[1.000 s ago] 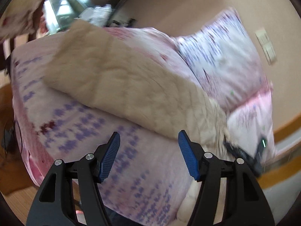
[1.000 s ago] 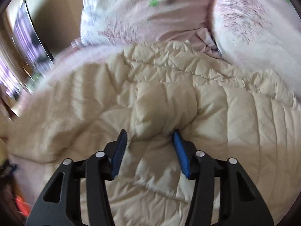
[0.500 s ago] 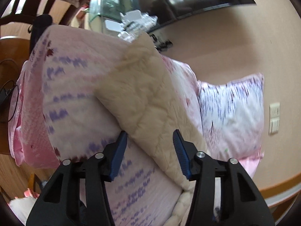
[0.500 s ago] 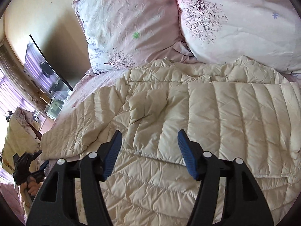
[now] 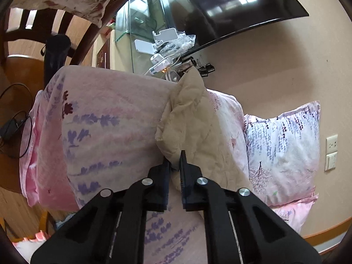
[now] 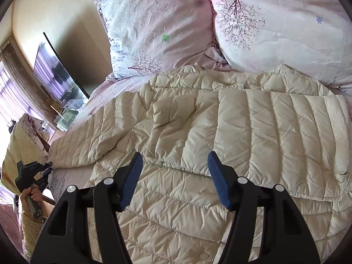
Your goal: Fold large clothes
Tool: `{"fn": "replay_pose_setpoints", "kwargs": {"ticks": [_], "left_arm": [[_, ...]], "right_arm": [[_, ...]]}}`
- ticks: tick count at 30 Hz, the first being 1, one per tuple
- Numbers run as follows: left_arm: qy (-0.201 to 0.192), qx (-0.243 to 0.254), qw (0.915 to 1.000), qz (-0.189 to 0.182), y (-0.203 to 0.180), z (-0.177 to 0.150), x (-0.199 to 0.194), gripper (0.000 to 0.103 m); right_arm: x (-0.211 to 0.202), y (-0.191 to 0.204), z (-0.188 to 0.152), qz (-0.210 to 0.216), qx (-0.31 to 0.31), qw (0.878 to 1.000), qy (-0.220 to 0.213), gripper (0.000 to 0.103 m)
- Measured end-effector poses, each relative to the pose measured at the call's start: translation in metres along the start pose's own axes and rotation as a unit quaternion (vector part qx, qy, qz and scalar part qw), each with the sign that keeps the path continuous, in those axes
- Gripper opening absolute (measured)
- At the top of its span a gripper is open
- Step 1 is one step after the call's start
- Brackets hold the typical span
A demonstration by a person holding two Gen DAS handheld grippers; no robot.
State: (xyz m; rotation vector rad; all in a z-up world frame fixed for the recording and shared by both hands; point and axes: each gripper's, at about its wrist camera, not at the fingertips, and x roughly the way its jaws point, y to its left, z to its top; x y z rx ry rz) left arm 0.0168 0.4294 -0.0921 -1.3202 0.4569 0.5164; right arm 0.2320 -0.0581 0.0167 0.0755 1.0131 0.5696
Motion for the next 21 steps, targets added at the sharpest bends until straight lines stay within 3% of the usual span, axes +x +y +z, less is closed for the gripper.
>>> {"fn": "replay_pose_setpoints", "kwargs": {"ticks": [7,13,16,21], "left_arm": [[-0.026,0.080,0.9961,-0.027,-0.040,-0.006,-0.014,0.002],[-0.013,0.173,0.9791,-0.106,-0.124,-0.033,-0.026,0.002],[0.017,0.227,0.9609,-0.158,-0.177,-0.064,-0.024,0.002],[0.103,0.306,0.9151,-0.242,-0.259,-0.149,-0.003,0.002]], "right_arm": [[-0.006,-0.007,-0.004,-0.004,0.001,1.000,-0.004,0.062],[-0.015,-0.017,-0.005,-0.008,0.012,1.000,-0.012,0.062],[-0.020,-0.024,-0.005,-0.013,0.021,1.000,-0.018,0.062],[-0.030,-0.047,-0.008,-0.023,0.049,0.998,-0.030,0.062]]}}
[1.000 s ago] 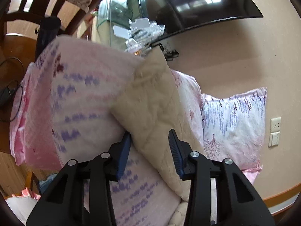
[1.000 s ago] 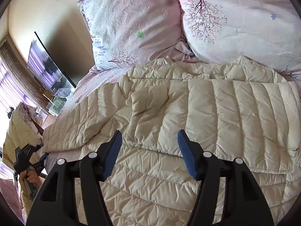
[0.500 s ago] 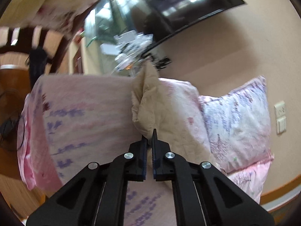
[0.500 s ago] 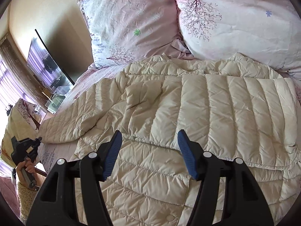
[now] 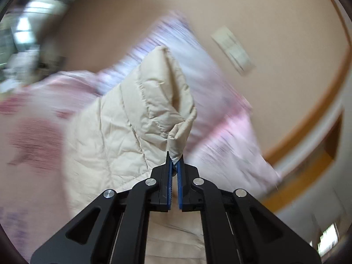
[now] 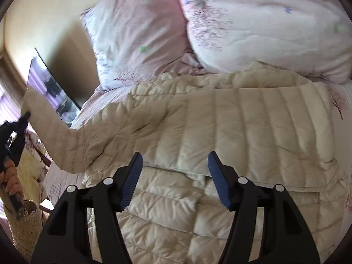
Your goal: Fold large clothes
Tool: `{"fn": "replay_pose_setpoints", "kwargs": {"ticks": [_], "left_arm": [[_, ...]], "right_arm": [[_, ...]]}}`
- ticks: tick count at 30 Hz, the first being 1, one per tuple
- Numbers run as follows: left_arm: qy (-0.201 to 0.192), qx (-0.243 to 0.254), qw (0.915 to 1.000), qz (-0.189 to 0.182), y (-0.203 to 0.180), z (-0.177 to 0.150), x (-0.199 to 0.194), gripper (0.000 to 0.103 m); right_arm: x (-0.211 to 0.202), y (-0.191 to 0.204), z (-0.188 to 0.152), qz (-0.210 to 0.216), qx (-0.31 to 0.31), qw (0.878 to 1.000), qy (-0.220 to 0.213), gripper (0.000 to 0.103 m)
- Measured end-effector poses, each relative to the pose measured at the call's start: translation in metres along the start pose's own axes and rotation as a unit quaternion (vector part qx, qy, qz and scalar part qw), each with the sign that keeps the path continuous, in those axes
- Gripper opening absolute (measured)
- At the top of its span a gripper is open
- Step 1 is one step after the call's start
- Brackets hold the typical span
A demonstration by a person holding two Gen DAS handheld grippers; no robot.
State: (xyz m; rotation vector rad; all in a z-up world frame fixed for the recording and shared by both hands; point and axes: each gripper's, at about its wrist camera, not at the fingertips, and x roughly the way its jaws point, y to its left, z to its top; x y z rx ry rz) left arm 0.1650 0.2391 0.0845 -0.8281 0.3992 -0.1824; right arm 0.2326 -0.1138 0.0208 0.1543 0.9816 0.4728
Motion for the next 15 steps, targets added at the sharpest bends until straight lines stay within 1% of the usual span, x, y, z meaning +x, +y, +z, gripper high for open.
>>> {"fn": "replay_pose_setpoints", "kwargs": {"ticks": [2,4,5,6,7,9,10,13,14,15], "left_arm": [[0.048,0.027,0.9979,-0.034,-0.031,-0.020,0.038,0.002],[0.097,0.051,0.9926,-0.052,-0.056,-0.047,0.073,0.002],[0.115,0.056,0.9903,-0.056,-0.062,-0.056,0.086,0.002],[0.141,0.061,0.9863,-0.061,-0.069,-0.071,0.103,0.002],[0.157,0.064,0.9835,-0.063,-0.072,-0.080,0.112,0.002],[0.200,0.083,0.9744,-0.059,-0.080,-0.109,0.138,0.002],[0.213,0.092,0.9711,-0.056,-0.082,-0.119,0.143,0.002],[0.264,0.125,0.9555,-0.044,-0.089,-0.154,0.166,0.002],[0.278,0.136,0.9500,-0.041,-0.092,-0.163,0.172,0.002],[0.286,0.144,0.9464,-0.038,-0.093,-0.169,0.175,0.003]], "right_arm": [[-0.002,-0.012,-0.001,-0.008,0.015,1.000,-0.003,0.062],[-0.004,-0.027,-0.003,-0.018,0.034,0.999,-0.006,0.062],[-0.005,-0.034,-0.004,-0.022,0.042,0.999,-0.006,0.062],[-0.007,-0.043,-0.005,-0.027,0.053,0.998,-0.008,0.062],[-0.009,-0.050,-0.006,-0.030,0.062,0.998,-0.009,0.062],[-0.013,-0.066,-0.006,-0.032,0.088,0.996,-0.014,0.062],[-0.015,-0.072,-0.006,-0.032,0.098,0.995,-0.016,0.062],[-0.020,-0.091,-0.004,-0.025,0.135,0.990,-0.024,0.062],[-0.021,-0.095,-0.004,-0.024,0.143,0.989,-0.026,0.062],[-0.022,-0.100,-0.004,-0.022,0.152,0.988,-0.028,0.062]]}}
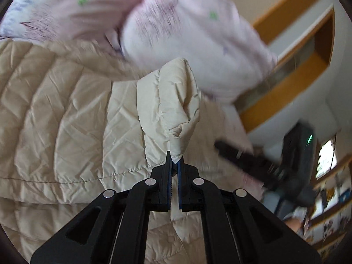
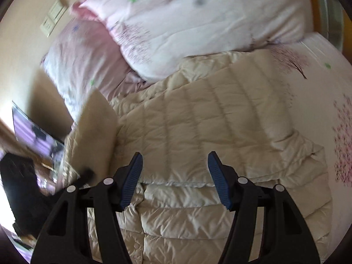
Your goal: Fold large clothes
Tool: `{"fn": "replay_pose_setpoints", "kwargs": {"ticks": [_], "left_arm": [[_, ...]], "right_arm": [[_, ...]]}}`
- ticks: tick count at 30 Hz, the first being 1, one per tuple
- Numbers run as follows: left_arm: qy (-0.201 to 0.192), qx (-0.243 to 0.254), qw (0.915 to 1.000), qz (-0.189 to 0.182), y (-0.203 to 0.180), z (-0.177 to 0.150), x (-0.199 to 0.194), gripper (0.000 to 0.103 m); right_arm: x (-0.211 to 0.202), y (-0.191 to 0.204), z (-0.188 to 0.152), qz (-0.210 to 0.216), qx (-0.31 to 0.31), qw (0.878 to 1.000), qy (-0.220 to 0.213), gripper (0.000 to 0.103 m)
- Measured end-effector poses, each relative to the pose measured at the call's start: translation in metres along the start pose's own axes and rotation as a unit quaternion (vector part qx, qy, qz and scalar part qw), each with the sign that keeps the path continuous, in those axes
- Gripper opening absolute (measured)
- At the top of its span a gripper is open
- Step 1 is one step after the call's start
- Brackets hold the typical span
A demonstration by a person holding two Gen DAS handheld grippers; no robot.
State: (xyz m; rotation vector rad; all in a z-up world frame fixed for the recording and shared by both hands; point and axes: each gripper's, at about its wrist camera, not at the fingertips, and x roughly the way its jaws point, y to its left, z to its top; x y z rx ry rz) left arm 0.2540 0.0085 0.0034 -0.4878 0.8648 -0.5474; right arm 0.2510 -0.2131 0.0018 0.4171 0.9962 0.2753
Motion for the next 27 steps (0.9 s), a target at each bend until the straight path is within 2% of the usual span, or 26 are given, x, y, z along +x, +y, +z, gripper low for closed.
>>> {"fn": "replay_pose_setpoints", "kwargs": {"ticks": [1,3,4,5,6,7,11,14,16,19,22,23,24,25,27], "left_arm": [[0.009,0.008,0.9999,0.005,-0.002,-0.004,0.007,0.004],[0.022,0.026,0.9993,0.015,-0.007,-0.007,0.016,0.013],[0.024,0.031,0.9991,0.017,-0.009,-0.006,0.018,0.034],[0.023,0.033,0.9990,0.017,-0.010,-0.008,0.016,0.063],[0.014,0.037,0.9991,0.017,-0.011,-0.009,0.011,0.073],[-0.002,0.045,0.9988,0.017,-0.013,-0.009,0.003,0.079],[-0.023,0.059,0.9980,0.003,-0.019,-0.006,-0.031,0.089],[-0.056,0.072,0.9954,0.028,-0.010,-0.012,-0.069,0.089],[-0.078,0.079,0.9916,0.066,0.000,-0.016,-0.091,0.089],[-0.102,0.089,0.9804,0.143,0.022,-0.025,-0.119,0.089],[-0.107,0.097,0.9595,0.242,0.047,-0.028,-0.133,0.089],[-0.105,0.099,0.9518,0.271,0.057,-0.030,-0.136,0.089],[-0.099,0.100,0.9472,0.288,0.064,-0.032,-0.137,0.089],[-0.088,0.102,0.9438,0.302,0.074,-0.034,-0.137,0.089],[-0.074,0.108,0.9388,0.319,0.083,-0.037,-0.136,0.089]], "right_arm": [[0.000,-0.002,0.001,0.001,0.005,1.000,-0.001,0.062],[0.001,-0.006,0.003,0.008,0.013,1.000,0.001,0.062],[0.001,-0.006,0.004,0.011,0.016,1.000,0.002,0.062],[0.001,-0.007,0.005,0.015,0.019,1.000,0.004,0.062],[0.002,-0.007,0.006,0.023,0.023,0.999,0.008,0.062],[0.000,-0.008,0.003,0.031,0.026,0.999,0.011,0.062],[0.005,-0.008,0.003,0.082,0.045,0.995,0.035,0.062],[0.015,-0.002,0.000,0.109,0.050,0.991,0.061,0.057],[0.025,0.005,-0.004,0.118,0.045,0.989,0.081,0.055],[0.039,0.018,-0.010,0.119,0.031,0.987,0.102,0.054],[0.051,0.030,-0.014,0.105,0.014,0.988,0.113,0.052],[0.054,0.032,-0.014,0.099,0.010,0.989,0.113,0.040],[0.057,0.037,-0.015,0.097,0.001,0.989,0.115,0.020],[0.058,0.041,-0.015,0.099,-0.005,0.988,0.115,0.012],[0.054,0.051,-0.013,0.098,-0.020,0.990,0.101,0.006]]}}
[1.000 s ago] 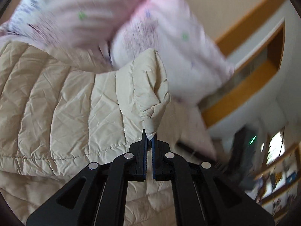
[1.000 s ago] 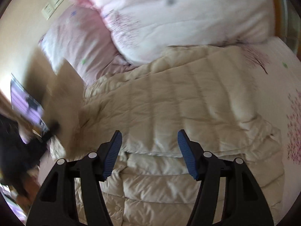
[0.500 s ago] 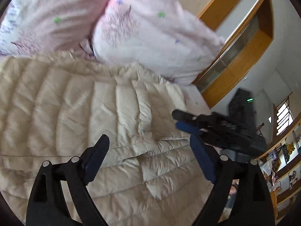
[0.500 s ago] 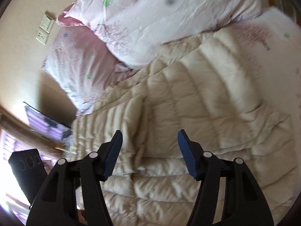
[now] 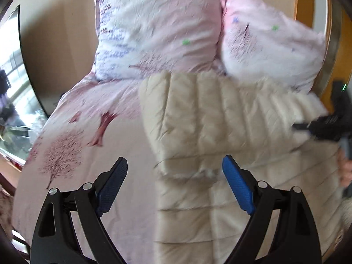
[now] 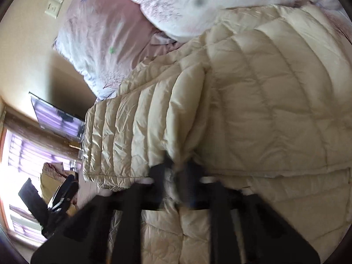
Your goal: Fold large clothes
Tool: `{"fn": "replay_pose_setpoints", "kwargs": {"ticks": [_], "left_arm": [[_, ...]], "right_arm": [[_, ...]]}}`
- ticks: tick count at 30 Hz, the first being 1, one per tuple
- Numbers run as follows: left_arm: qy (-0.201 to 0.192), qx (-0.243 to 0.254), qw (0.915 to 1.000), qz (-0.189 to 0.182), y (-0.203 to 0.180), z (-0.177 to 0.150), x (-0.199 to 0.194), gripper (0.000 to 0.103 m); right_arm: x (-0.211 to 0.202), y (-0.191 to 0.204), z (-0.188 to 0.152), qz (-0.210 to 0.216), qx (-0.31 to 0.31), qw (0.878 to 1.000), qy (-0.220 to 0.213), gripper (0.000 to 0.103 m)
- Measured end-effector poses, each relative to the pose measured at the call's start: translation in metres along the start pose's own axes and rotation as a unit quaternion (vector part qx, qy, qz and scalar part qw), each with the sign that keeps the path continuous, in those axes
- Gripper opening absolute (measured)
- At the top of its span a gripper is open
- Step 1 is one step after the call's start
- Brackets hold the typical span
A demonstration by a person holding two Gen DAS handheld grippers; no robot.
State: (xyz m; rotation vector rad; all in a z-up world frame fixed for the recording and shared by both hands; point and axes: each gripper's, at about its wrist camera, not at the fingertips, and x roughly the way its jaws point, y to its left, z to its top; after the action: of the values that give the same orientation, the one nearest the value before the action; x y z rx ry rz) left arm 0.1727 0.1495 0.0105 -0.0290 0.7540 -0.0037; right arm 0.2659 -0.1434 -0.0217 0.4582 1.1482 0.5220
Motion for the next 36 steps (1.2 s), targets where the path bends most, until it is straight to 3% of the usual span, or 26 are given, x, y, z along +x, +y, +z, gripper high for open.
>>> {"fn": "replay_pose_setpoints", "kwargs": {"ticks": [2,4,7,9,17,22,26,29,31,33,36], "left_arm": [[0.010,0.019,0.9995,0.021,-0.001,-0.003,0.010,0.089],[0.016,0.028,0.9989,0.033,-0.004,-0.006,0.016,0.089],[0.024,0.031,0.9979,0.051,-0.004,-0.004,0.030,0.089],[0.030,0.032,0.9969,0.065,-0.004,-0.001,0.039,0.089],[0.044,0.052,0.9958,0.062,-0.018,0.007,0.057,0.089],[0.049,0.037,0.9958,0.068,-0.012,0.009,0.061,0.089],[0.055,0.022,0.9962,0.064,-0.005,0.011,0.063,0.089],[0.053,0.021,0.9965,0.061,-0.003,0.011,0.060,0.089],[0.047,0.015,0.9972,0.056,0.000,0.011,0.056,0.089],[0.036,0.005,0.9982,0.048,0.004,0.011,0.049,0.089],[0.015,-0.012,0.9995,0.024,0.008,0.014,0.040,0.089]], "right_arm": [[-0.010,0.014,0.004,-0.007,-0.025,0.999,-0.027,0.005],[-0.036,0.032,0.010,-0.005,-0.049,0.995,-0.082,0.005],[-0.075,0.042,0.015,0.000,-0.055,0.985,-0.163,0.005],[-0.090,0.038,0.017,-0.005,-0.042,0.981,-0.190,0.005],[-0.102,-0.004,0.018,-0.038,0.008,0.979,-0.200,0.005],[-0.067,-0.042,0.013,-0.082,0.056,0.985,-0.140,0.005],[-0.045,-0.069,0.002,-0.118,0.101,0.983,-0.101,0.005],[-0.036,-0.077,-0.003,-0.146,0.100,0.981,-0.084,0.012],[-0.043,-0.073,-0.005,-0.167,0.090,0.977,-0.096,0.024],[-0.058,-0.061,-0.004,-0.193,0.074,0.969,-0.135,0.042],[-0.075,-0.043,-0.008,-0.186,0.036,0.966,-0.175,0.042]]}}
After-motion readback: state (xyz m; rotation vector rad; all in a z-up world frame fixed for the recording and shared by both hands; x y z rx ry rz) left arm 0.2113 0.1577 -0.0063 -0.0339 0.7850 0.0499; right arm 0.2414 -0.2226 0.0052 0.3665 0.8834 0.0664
